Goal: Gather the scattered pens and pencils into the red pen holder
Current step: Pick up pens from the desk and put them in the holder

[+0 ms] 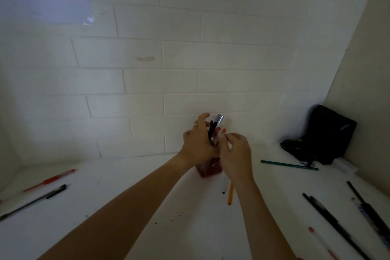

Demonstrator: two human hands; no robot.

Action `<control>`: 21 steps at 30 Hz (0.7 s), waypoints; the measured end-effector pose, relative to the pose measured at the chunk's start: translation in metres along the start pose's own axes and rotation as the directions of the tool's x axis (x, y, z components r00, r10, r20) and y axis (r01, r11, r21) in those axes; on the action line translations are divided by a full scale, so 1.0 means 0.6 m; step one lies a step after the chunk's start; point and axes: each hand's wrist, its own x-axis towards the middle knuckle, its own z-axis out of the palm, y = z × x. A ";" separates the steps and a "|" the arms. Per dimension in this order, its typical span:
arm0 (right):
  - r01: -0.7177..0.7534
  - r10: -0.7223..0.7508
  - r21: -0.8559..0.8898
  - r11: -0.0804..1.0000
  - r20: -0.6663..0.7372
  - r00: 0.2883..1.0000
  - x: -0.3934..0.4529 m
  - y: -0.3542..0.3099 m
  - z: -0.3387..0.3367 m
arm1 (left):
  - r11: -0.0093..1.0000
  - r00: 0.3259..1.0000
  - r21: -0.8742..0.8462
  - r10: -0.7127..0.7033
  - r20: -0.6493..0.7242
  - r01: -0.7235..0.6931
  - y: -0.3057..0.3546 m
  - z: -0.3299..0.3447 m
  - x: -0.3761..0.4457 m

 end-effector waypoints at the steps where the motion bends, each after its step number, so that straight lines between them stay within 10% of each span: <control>1: 0.001 -0.003 0.064 0.998 0.033 0.999 -0.003 -0.007 0.000 | 1.000 1.000 -0.004 0.004 -0.024 -0.004 0.000 0.003 0.002; 15: -0.033 0.063 0.268 0.963 -0.102 0.993 -0.009 -0.010 -0.011 | 0.972 0.999 -0.230 -0.042 -0.006 0.040 0.011 0.002 0.020; 21: -0.188 0.081 0.270 0.944 0.364 0.928 -0.011 0.004 -0.001 | 0.953 0.992 -0.295 -0.096 -0.084 0.067 0.010 -0.003 0.025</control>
